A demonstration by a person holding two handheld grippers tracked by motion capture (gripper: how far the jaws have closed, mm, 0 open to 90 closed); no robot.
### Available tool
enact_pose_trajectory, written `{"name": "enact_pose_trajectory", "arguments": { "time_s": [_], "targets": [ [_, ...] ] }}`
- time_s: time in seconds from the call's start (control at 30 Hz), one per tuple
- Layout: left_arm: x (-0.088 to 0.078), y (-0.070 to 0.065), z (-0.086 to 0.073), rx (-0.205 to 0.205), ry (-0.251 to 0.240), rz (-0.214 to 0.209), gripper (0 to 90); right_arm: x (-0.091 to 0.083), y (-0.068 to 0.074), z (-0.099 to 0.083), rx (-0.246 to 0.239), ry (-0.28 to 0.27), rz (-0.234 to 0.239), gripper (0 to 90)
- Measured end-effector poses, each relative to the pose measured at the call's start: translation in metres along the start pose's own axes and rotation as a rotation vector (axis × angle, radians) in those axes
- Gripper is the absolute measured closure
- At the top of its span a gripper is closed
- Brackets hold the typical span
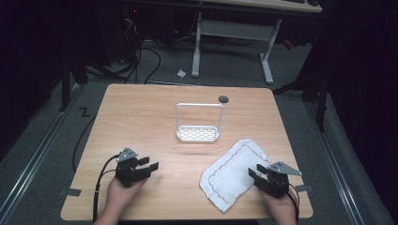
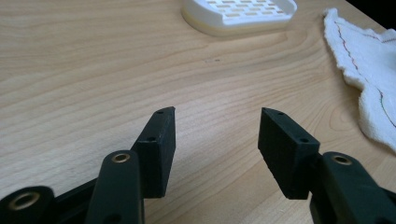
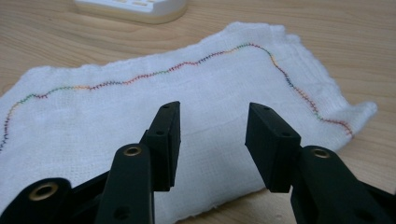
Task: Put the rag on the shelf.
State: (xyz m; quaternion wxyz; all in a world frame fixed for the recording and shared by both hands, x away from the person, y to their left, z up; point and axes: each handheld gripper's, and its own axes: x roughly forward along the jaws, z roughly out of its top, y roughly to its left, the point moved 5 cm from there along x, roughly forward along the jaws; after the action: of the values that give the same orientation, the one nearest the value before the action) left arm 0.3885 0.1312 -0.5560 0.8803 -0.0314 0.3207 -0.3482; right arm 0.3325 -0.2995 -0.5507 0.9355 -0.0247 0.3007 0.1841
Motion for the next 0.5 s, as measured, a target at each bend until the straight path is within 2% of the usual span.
{"name": "enact_pose_trajectory", "arguments": {
  "time_s": [0.03, 0.17, 0.4, 0.43, 0.47, 0.5],
  "targets": [
    [0.003, -0.001, 0.000, 0.006, 0.012, 0.002, 46.6, 0.000, -0.001, -0.002, 0.006, 0.003, -0.005, 55.8],
    [0.005, -0.004, 0.001, 0.006, 0.006, 0.000, 46.6, -0.003, -0.006, -0.007, 0.005, 0.010, -0.014, 55.8],
    [0.018, -0.019, 0.002, 0.036, 0.017, -0.014, 46.5, -0.009, -0.014, -0.008, 0.022, -0.009, -0.007, 56.3],
    [0.019, -0.022, 0.002, 0.034, 0.016, -0.026, 64.8, -0.009, -0.015, -0.009, 0.026, -0.009, -0.005, 56.9],
    [0.022, -0.026, 0.003, 0.039, 0.011, -0.039, 78.8, -0.009, -0.016, -0.008, 0.022, -0.009, -0.004, 56.9],
    [0.025, -0.029, 0.004, 0.051, 0.011, -0.018, 78.8, -0.009, -0.016, -0.008, 0.022, -0.009, -0.004, 56.9]
  ]
}}
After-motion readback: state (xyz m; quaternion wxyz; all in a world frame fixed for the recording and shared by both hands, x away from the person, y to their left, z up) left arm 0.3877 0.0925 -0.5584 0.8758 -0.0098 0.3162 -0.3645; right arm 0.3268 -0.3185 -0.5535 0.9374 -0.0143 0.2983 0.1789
